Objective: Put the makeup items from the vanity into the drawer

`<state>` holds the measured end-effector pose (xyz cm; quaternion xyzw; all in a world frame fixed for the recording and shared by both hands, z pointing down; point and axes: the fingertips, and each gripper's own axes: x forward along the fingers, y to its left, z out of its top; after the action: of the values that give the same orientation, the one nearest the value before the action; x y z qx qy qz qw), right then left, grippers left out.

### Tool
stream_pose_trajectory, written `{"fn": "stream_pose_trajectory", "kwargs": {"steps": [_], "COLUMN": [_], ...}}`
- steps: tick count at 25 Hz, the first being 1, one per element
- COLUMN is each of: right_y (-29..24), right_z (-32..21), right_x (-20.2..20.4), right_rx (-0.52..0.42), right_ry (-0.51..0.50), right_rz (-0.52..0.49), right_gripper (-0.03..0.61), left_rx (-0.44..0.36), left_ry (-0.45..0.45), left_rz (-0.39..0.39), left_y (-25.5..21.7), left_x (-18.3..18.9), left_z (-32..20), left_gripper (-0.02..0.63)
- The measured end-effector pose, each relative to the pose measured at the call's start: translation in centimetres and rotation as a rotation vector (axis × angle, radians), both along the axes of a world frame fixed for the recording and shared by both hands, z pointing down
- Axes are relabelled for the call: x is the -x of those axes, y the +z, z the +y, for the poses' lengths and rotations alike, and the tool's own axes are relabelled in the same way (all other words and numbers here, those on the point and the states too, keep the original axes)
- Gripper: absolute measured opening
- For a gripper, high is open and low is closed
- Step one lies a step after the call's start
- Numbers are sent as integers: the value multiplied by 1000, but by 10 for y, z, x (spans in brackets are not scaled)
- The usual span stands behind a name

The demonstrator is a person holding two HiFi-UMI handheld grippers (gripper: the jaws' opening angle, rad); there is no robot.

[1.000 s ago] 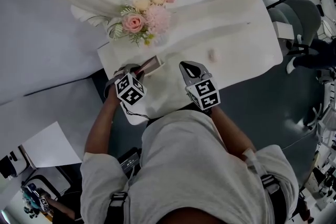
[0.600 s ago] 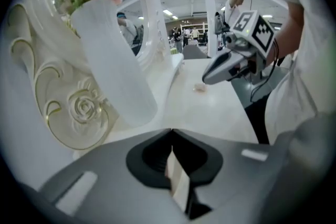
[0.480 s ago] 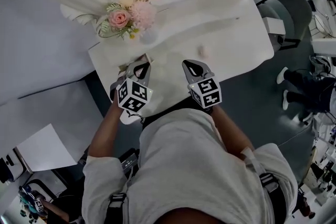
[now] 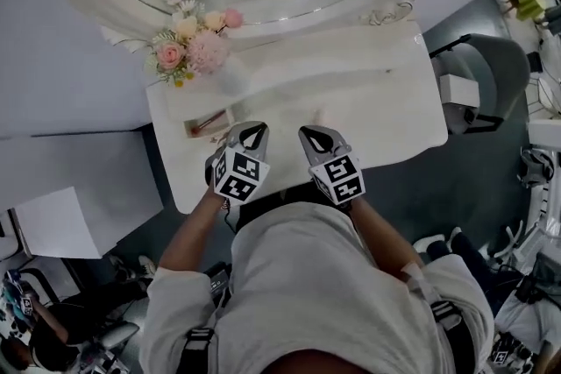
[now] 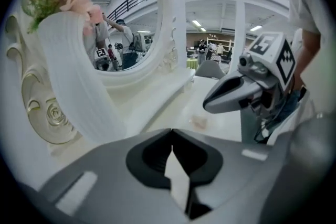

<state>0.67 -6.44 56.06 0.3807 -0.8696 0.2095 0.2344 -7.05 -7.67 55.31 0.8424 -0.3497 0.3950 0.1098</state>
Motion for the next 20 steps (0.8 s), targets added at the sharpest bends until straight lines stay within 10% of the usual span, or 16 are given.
{"fn": "stream_pose_trajectory", "kwargs": {"steps": [20], "right_y": [10], "right_z": [-14], "right_x": [-75], "right_rx": [-19], "right_ry": [-257], "right_rz": [-31], "right_gripper": [3], "left_rx": [71], "left_ry": [-276], "left_rz": [-32], "left_y": [36], "left_x": [-100], "left_z": [21], "left_gripper": [3]}}
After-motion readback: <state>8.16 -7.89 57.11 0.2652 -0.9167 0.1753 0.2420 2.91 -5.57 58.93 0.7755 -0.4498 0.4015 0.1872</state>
